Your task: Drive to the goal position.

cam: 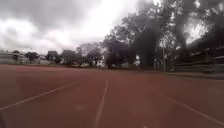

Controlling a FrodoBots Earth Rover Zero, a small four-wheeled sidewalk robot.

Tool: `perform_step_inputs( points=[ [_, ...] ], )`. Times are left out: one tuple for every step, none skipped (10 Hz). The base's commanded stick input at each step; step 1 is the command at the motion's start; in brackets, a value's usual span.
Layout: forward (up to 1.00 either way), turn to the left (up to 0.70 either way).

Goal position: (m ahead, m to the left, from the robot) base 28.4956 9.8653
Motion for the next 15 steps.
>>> perform_step_inputs(
  points=[
    [0.70, 0.00],
    [0.70, 0.00],
    [0.70, 0.00],
    [0.70, 0.00],
    [0.70, 0.00],
    [0.70, 0.00],
    [0.70, 0.00],
    [0.70, 0.00],
    [0.70, 0.00],
    [0.70, 0.00],
    [0.70, 0.00],
    [0.70, 0.00],
    [0.70, 0.00],
    [0.70, 0.00],
    [0.70, 0.00]
  ],
)
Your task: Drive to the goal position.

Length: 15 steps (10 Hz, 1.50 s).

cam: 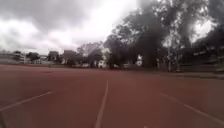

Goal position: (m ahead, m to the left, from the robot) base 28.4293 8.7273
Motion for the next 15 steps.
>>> perform_step_inputs(
  points=[
    [0.70, 0.00],
    [0.70, 0.00],
    [0.70, 0.00],
    [0.70, 0.00],
    [0.70, 0.00],
    [0.70, 0.00],
    [0.70, 0.00],
    [0.70, 0.00],
    [0.70, 0.00],
    [0.70, 0.00],
    [0.70, 0.00],
    [0.70, 0.00],
    [0.70, 0.00],
    [0.70, 0.00],
    [0.70, 0.00]
  ],
)
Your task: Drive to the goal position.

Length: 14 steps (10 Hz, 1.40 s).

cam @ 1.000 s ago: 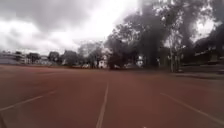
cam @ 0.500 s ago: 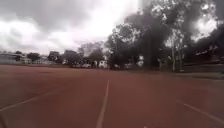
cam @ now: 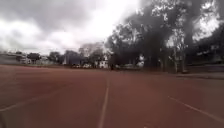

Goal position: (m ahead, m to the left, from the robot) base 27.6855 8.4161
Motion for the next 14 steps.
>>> perform_step_inputs(
  points=[
    [0.70, 0.00],
    [0.70, 0.00],
    [0.70, 0.00],
    [0.70, 0.00],
    [0.70, 0.00],
    [0.70, 0.00],
    [0.70, 0.00],
    [0.70, 0.00],
    [0.70, 0.00],
    [0.70, 0.00],
    [0.70, 0.00],
    [0.70, 0.00],
    [0.70, 0.00],
    [0.70, 0.00]
  ],
)
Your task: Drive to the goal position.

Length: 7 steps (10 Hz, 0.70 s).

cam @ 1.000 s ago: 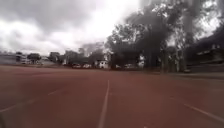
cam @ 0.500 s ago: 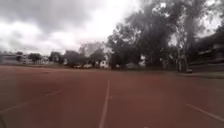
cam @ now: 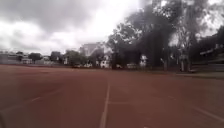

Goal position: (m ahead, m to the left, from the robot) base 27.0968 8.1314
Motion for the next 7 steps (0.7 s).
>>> perform_step_inputs(
  points=[
    [0.70, 0.00],
    [0.70, 0.00],
    [0.70, 0.00],
    [0.70, 0.00],
    [0.70, 0.00],
    [0.70, 0.00],
    [0.70, 0.00]
  ],
)
